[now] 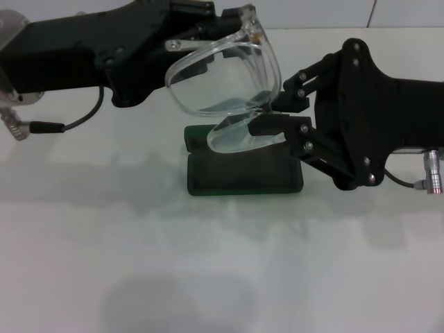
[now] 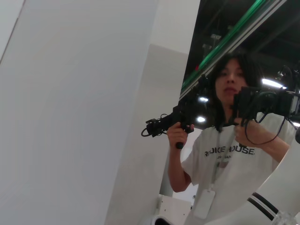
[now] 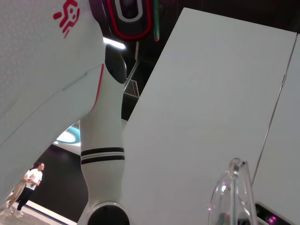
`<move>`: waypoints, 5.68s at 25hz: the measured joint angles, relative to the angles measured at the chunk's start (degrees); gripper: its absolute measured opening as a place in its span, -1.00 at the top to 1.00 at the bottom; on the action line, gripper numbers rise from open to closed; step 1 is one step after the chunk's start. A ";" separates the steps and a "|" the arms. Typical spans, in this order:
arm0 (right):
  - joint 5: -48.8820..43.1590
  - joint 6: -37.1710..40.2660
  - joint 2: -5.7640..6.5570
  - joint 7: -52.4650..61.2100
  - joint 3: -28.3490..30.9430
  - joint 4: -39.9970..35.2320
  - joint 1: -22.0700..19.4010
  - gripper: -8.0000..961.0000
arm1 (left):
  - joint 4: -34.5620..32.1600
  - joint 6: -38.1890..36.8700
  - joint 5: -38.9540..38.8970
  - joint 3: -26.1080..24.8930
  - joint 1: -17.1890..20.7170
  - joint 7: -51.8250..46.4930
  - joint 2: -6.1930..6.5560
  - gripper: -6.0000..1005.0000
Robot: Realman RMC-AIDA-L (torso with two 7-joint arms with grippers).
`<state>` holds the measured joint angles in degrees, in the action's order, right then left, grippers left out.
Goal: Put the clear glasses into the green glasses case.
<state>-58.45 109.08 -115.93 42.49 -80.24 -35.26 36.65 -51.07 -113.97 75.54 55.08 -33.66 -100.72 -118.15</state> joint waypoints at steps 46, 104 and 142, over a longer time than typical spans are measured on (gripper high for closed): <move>0.16 0.06 -0.09 -0.63 0.45 0.53 0.00 0.84 | 1.06 0.26 -0.81 -1.98 0.47 0.66 1.47 0.82; -67.90 -30.86 -0.26 74.72 -18.34 -6.12 35.29 0.83 | 3.66 0.60 15.69 -34.33 13.28 17.27 6.18 0.82; -66.92 -34.80 -0.05 71.75 -18.65 -9.12 30.59 0.83 | 7.04 0.69 17.40 -34.34 13.86 19.35 6.15 0.82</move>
<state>-125.37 74.27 -115.98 114.24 -98.89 -44.37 67.24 -44.03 -113.29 92.93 20.74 -19.81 -81.37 -112.01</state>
